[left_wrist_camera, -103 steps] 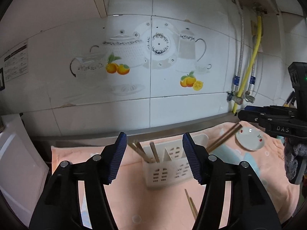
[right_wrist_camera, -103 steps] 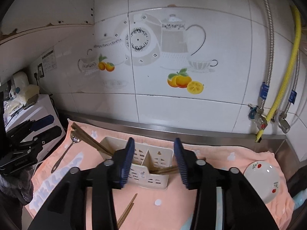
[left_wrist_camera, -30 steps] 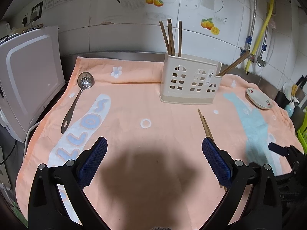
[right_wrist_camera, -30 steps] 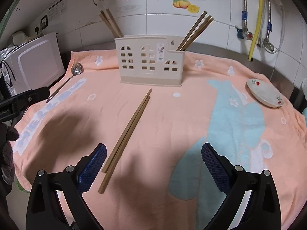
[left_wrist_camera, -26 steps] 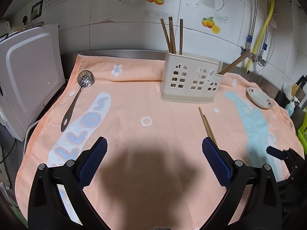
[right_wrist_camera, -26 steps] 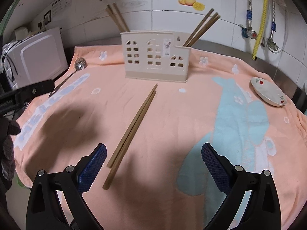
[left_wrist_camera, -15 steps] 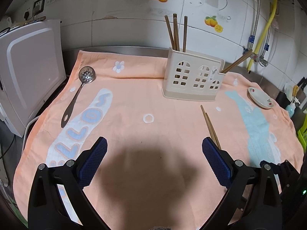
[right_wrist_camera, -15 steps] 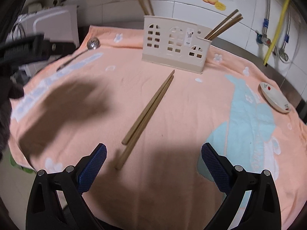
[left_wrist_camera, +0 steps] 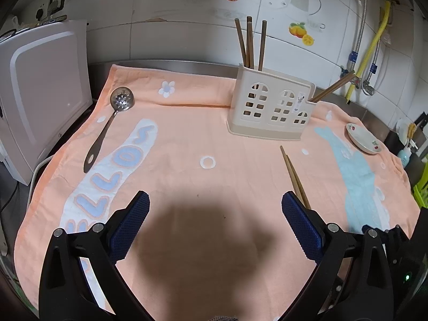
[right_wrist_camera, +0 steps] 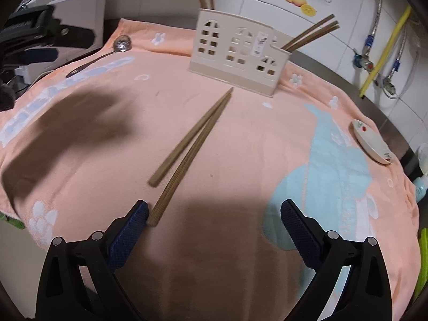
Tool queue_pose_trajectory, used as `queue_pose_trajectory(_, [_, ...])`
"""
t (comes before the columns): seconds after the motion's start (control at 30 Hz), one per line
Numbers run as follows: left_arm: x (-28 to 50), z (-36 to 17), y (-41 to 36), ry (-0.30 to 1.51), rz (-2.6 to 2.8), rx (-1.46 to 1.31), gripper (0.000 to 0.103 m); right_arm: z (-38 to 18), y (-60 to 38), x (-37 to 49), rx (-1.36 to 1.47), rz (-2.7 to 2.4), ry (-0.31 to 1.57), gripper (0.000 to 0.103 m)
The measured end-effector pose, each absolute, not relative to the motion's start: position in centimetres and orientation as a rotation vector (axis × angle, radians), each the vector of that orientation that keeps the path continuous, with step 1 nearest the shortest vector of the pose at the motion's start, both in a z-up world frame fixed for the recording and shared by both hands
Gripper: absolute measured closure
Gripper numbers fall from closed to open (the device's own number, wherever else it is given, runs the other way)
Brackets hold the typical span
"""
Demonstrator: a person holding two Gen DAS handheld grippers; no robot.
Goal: Organize utensils
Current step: 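Move both open grippers back toward the last two chopsticks, then close left gripper on a chopstick while right gripper closes on the other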
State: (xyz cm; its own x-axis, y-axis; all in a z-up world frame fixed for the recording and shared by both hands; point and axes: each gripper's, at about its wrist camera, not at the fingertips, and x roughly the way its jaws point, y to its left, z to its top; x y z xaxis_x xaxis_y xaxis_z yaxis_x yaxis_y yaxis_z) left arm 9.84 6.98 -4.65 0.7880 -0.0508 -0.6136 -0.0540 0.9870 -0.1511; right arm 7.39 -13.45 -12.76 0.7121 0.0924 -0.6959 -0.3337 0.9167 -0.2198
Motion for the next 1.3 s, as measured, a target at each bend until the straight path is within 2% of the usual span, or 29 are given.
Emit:
queue_pose_trajectory(0.4, [10.0, -4.8, 7.0, 0.675, 0.002, -0.167, 0.005, -11.8, -15.6, 9.6, -0.266, 0.15, 0.754, 0.01])
queue_pose_trajectory(0.47, [10.0, -4.8, 6.9, 0.679, 0.0, -0.166, 0.005, -11.5, -15.3, 9.8, -0.251, 0.167, 0.749, 0.022])
queue_pose_trajectory(0.53, [10.0, -4.8, 6.9, 0.68, -0.003, -0.164, 0.005, -11.4, -14.9, 10.2, -0.236, 0.189, 0.757, 0.024])
queue_pose_trajectory(0.67, [10.0, -4.8, 6.8, 0.682, -0.005, -0.153, 0.005, -11.6, -14.2, 11.0, -0.209, 0.224, 0.781, 0.038])
queue_pose_trajectory(1.03, [10.2, -5.2, 6.8, 0.697, -0.002, -0.151, 0.005, -11.7, -14.1, 11.6, -0.155, 0.273, 0.81, 0.063])
queue_pose_trajectory(1.3, [10.3, -5.6, 6.2, 0.711, -0.01, -0.14, 0.005, -12.4, -13.6, 11.7, -0.167, 0.298, 0.824, 0.076])
